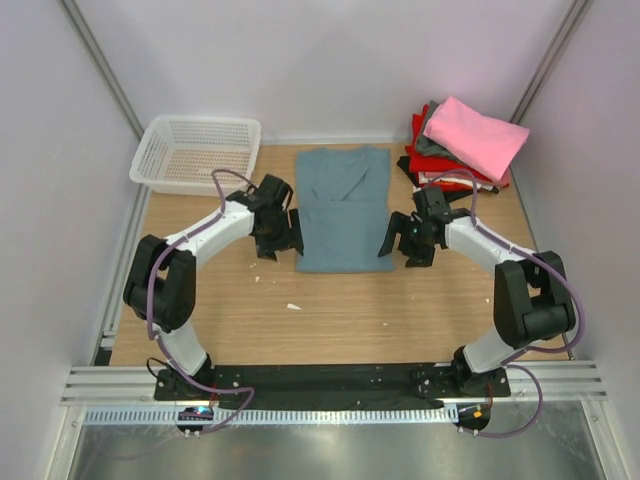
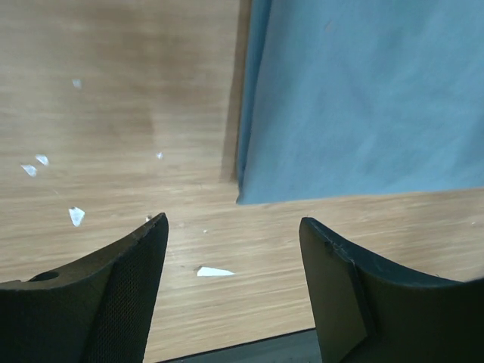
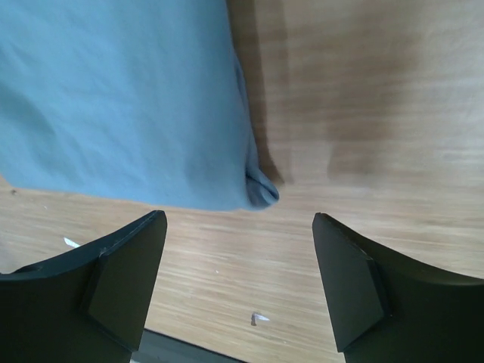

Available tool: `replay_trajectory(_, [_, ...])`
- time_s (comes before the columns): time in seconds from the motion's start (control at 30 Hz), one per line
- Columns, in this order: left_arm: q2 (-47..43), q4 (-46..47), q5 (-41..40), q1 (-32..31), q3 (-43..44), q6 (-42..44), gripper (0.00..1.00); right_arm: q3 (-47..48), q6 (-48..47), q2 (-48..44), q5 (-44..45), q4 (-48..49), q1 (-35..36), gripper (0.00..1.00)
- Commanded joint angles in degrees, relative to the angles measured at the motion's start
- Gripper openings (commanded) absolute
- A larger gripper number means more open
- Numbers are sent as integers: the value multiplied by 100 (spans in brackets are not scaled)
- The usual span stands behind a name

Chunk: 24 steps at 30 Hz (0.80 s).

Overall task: Fold and stack the t-shirts
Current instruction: Fold the tshirt

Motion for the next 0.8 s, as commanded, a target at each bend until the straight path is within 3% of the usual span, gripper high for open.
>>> replay_trajectory(0.0, [-391,1073,427,-74,-745,-241,71,-501,218,-253,-665,843,33,84])
replay_trajectory(0.2, [-321,1601,427,-171,-1352,-347,70,-897,262,-16,-710,1256,33,73])
replay_trajectory(0.37, [-189,1900,436,-180,-1555,-399,69,-1090,245,187,-692,1476,24,59])
replay_trajectory(0.6, [-128,2111,436,-180,-1704,-417,69,-1178,236,318,-710,1643,33,48])
replay_trajectory(0.73, [-40,2357,515,-198,-1827,-496,64,-1196,219,406,-762,1713,24,41])
replay_trajectory(0.77, [-31,2392,524,-207,-1871,-505,58,-1196,210,441,-797,1713,33,37])
